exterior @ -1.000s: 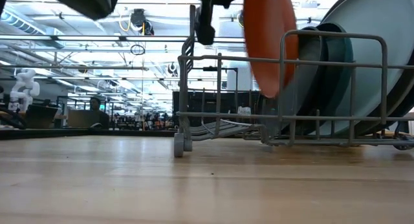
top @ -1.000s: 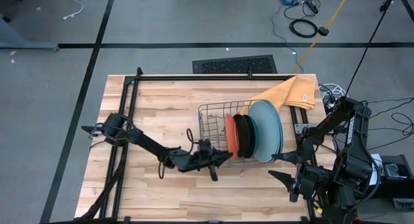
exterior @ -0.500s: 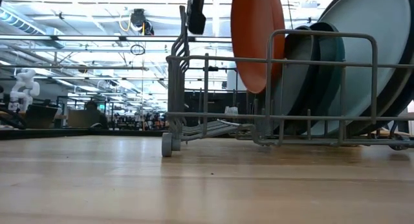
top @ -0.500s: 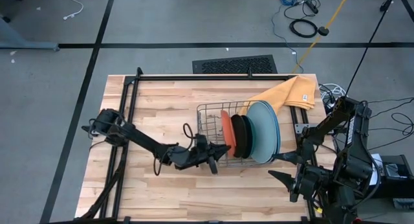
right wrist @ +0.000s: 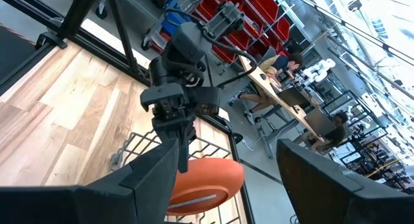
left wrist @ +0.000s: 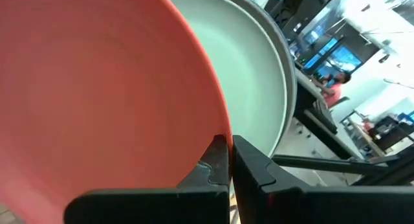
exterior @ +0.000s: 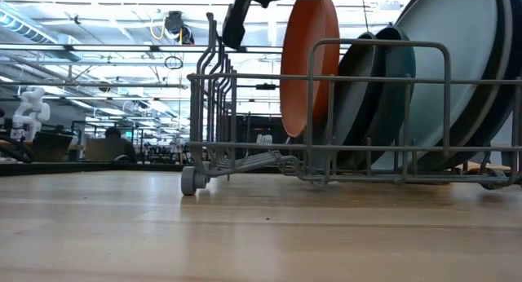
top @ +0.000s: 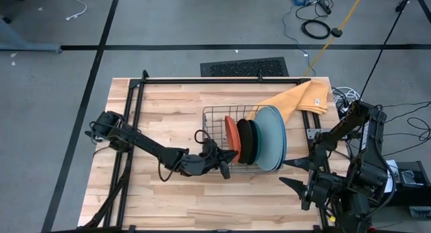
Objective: Sort dishes
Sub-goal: Put the orange plate into the green dish rack
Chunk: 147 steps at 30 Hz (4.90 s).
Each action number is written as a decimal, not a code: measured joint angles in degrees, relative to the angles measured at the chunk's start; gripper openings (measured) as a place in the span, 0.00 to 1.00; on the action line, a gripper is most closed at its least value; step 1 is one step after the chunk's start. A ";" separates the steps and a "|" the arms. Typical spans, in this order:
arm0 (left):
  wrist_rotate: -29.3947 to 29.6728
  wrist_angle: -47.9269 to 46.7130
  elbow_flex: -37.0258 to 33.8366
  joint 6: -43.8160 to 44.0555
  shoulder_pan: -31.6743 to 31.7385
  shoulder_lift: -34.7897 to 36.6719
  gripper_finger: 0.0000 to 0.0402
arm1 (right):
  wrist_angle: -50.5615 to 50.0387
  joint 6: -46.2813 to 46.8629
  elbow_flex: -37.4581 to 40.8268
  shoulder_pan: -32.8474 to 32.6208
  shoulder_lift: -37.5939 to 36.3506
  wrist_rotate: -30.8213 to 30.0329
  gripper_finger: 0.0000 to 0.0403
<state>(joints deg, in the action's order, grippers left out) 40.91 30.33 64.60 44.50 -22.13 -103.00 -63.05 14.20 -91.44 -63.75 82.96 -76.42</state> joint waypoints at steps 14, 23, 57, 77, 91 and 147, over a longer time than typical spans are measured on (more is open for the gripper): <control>-6.55 -1.35 0.09 -4.88 0.77 -0.03 0.00 | 0.00 -0.04 0.00 0.00 0.00 0.00 0.63; -6.52 -2.39 0.09 -4.77 1.11 -1.17 0.00 | 0.01 -0.04 0.00 0.00 0.00 0.02 0.63; -5.46 9.84 0.02 -10.26 -0.46 -6.67 0.00 | -0.07 0.07 0.00 0.02 0.00 0.03 0.63; -2.74 7.23 -1.51 -6.01 -1.65 -6.56 0.00 | 3.21 -1.81 0.00 6.60 2.75 10.57 0.63; -3.15 6.84 -1.55 -5.89 -1.64 -6.56 0.00 | 10.92 -19.97 0.00 25.28 6.01 29.45 0.24; -2.32 11.02 -1.75 -10.15 -3.15 -4.58 0.11 | 13.81 -27.04 4.83 55.49 7.76 65.92 0.00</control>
<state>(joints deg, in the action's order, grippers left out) 38.59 41.34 62.85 34.35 -25.29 -107.58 -49.23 -12.84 -86.61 -8.25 90.72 -10.50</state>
